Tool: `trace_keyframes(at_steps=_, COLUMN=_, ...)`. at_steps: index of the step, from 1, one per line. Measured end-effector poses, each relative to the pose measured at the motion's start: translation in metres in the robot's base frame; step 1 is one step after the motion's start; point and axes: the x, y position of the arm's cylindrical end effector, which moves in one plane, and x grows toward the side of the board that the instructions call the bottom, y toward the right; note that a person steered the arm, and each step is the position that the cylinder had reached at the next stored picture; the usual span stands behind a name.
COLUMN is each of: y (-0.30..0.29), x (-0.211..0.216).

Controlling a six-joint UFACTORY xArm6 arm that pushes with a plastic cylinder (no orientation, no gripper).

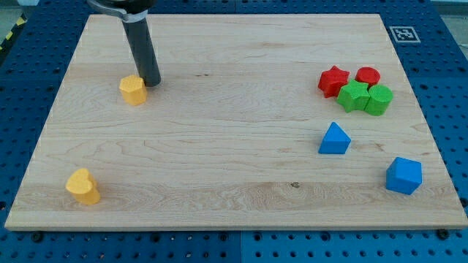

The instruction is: Push yellow hexagon closer to yellow heart

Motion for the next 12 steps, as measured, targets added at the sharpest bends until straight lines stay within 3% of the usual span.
trace_keyframes(at_steps=3, y=-0.028, x=0.006)
trace_keyframes(at_steps=6, y=-0.030, x=0.076)
trace_keyframes(at_steps=9, y=-0.072, x=0.097)
trace_keyframes(at_steps=12, y=-0.027, x=0.111)
